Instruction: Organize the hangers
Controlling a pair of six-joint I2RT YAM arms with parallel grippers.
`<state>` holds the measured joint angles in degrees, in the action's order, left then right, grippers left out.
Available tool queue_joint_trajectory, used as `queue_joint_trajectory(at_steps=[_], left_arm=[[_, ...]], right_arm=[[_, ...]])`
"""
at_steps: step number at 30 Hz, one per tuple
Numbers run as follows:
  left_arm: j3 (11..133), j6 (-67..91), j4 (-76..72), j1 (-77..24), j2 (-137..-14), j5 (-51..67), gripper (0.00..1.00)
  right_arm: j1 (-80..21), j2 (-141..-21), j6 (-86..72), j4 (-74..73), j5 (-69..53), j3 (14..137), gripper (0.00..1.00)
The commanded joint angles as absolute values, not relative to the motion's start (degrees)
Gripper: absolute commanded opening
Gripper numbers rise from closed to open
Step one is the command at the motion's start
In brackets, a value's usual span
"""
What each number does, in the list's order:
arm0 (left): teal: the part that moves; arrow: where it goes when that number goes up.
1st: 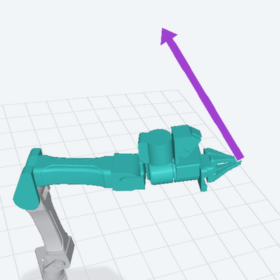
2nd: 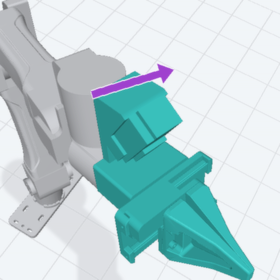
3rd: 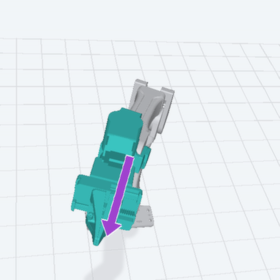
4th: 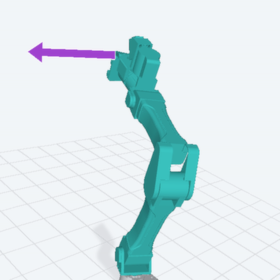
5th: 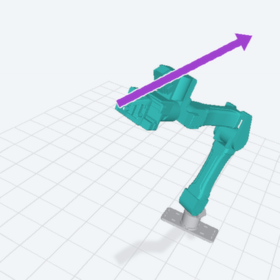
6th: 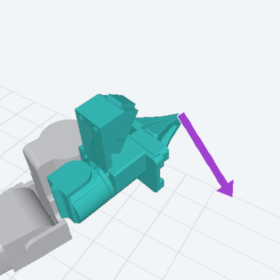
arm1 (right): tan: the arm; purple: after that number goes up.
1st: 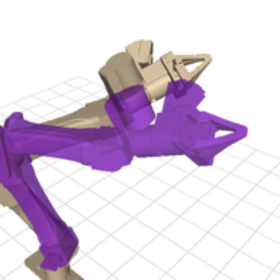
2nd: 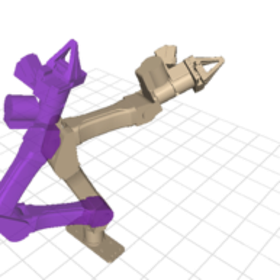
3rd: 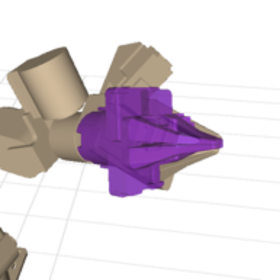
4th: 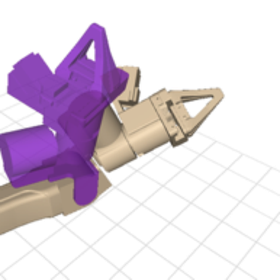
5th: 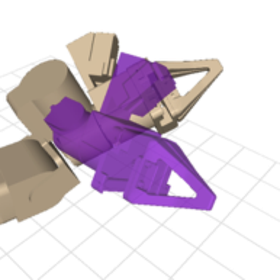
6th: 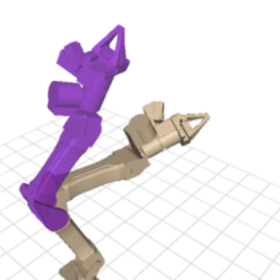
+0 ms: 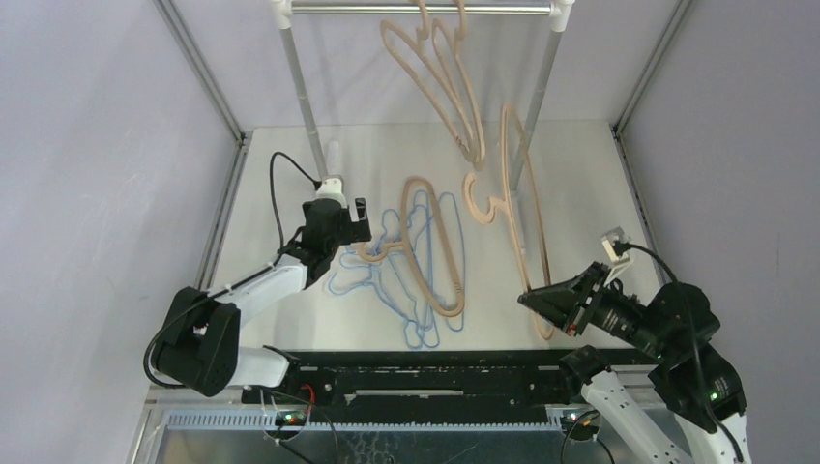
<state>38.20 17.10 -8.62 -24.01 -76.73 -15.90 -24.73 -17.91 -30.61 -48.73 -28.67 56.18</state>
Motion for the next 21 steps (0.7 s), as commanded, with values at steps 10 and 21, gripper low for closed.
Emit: queue_joint_trajectory(at_steps=[10,21], left_arm=[[37.84,17.45,-10.23,-24.43,-72.93,-16.13,0.99],[37.88,16.79,-9.88,-24.37,-72.65,-17.39,0.99]], right_arm=[[-23.04,-37.72,-28.62,-17.77,-24.35,65.52,0.06],[-11.19,-49.01,-44.55,6.07,-37.63,62.34,0.05]])
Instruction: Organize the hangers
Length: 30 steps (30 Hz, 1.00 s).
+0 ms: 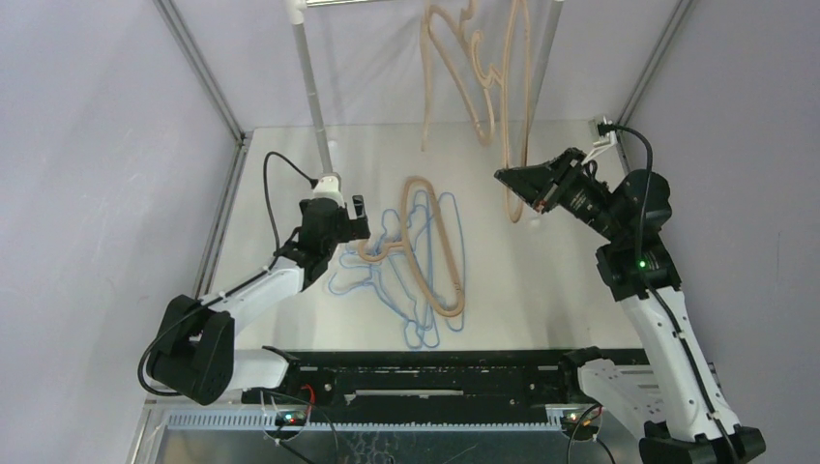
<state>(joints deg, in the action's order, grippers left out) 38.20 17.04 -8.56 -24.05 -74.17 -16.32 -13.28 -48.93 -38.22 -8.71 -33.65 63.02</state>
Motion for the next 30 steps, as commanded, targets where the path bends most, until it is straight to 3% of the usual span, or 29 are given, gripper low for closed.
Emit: queue_joint_trajectory(at_steps=[1,30], left_arm=[[37.95,16.74,-9.85,-24.43,-72.82,-17.43,0.99],[38.47,16.67,-9.89,-24.50,-74.56,-17.13,1.00]], right_arm=[[-11.19,-48.78,-44.65,6.05,-37.56,61.91,0.04],[-9.46,-39.01,-47.15,4.42,-39.37,50.73,0.05]])
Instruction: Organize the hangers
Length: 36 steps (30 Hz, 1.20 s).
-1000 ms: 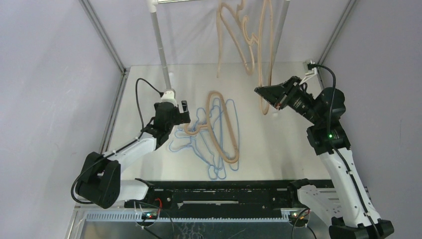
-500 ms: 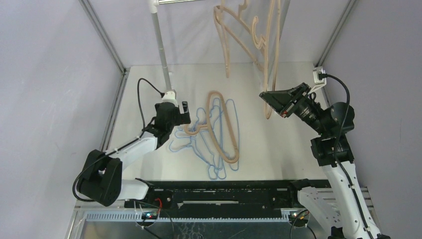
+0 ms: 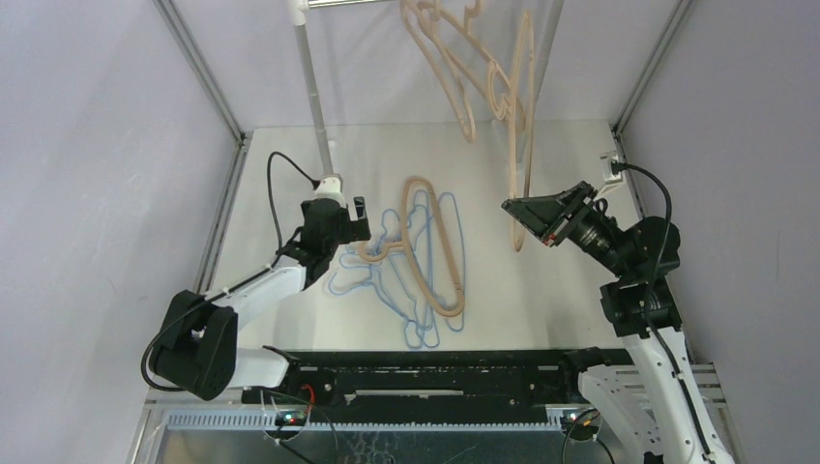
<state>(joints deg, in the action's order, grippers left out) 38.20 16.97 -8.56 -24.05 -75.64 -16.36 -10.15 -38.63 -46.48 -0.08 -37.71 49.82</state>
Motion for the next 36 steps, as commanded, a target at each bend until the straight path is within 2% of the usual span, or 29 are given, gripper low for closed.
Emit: queue_joint_trajectory(at_steps=[1,9,16,24,36], left_arm=[[38.46,16.62,-9.81,-24.52,-74.47,-17.24,0.99],[38.30,15.82,-9.20,-24.44,-73.53,-18.94,1.00],[38.32,15.37,-8.88,-24.42,-73.17,-19.60,0.99],[38.48,15.16,-8.71,-24.48,-73.33,-20.12,0.99],[38.58,14.25,-8.17,-24.44,-73.04,-21.51,0.99]], right_arm=[[-9.09,-39.80,-47.46,4.99,-40.42,51.49,0.05],[-2.52,-49.76,-59.10,16.23,-50.57,55.13,0.04],[1.19,-53.34,-63.06,20.86,-50.71,57.50,0.04],[4.83,-67.15,-74.27,28.78,-54.63,66.38,0.04],[5.12,-85.68,-100.71,59.17,-56.32,72.23,0.02]])
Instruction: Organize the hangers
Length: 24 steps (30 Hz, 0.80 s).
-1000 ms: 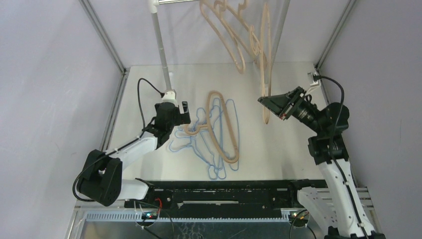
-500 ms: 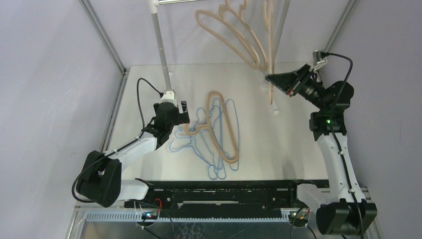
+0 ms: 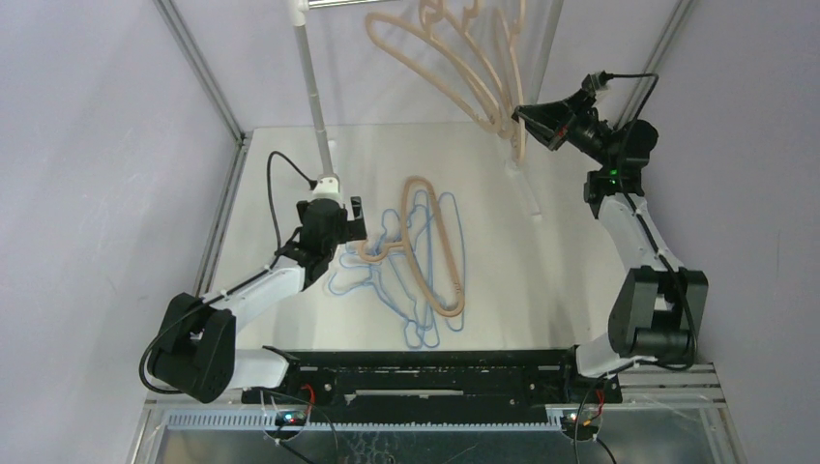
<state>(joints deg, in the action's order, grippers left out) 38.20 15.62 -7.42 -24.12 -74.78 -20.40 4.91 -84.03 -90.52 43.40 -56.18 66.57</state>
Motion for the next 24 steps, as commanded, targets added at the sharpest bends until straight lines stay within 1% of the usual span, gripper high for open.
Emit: queue_joint_trajectory(at_steps=[1,6,14,19,24], left_arm=[[38.58,14.20,-8.13,-24.41,-73.10,-21.41,0.99],[38.83,14.06,-8.26,-24.43,-73.55,-21.64,0.99],[39.02,14.14,-8.17,-24.43,-73.72,-21.37,0.99],[38.94,14.15,-8.17,-24.45,-73.67,-21.36,0.99],[39.02,14.15,-8.16,-24.43,-73.79,-21.36,0.99]], right_arm=[[5.14,-86.52,-102.33,60.45,-56.23,73.05,0.02],[5.23,-88.31,-103.34,61.37,-55.73,76.01,0.02],[5.16,-92.31,-101.24,52.40,-55.66,81.48,0.02],[4.68,-96.04,-104.99,53.91,-54.98,82.55,0.01],[3.73,-98.40,-104.25,52.07,-54.98,84.39,0.01]])
